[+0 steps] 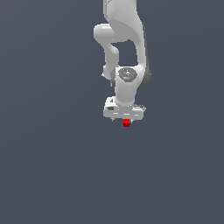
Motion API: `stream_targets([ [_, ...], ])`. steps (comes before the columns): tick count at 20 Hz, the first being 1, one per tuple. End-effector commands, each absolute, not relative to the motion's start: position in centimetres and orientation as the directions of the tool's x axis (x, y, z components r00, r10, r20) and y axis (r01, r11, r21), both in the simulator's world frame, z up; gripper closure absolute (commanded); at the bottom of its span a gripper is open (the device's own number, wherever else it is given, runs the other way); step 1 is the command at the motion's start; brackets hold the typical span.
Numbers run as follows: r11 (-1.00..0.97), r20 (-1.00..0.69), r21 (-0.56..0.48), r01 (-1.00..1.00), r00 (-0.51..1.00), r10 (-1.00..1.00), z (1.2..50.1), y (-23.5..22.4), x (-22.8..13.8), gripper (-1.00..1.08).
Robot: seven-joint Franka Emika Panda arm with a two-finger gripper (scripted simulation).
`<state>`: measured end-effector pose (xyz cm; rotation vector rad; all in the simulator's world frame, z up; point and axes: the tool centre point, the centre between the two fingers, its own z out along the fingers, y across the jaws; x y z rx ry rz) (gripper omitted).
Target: Pick up the red cube and move it to a goal position.
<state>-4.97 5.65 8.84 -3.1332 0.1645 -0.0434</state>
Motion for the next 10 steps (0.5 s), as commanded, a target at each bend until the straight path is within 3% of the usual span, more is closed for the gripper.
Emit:
stream_targets([
  [1,-0.992,0.019,-0.003,-0.125,0.992,-0.125,6.7,6.7,-6.1,-0.92],
  [10,-0.986,0.001,0.001,-0.165,0.986,-0.165,2.3,9.0,-8.2,-0.92],
])
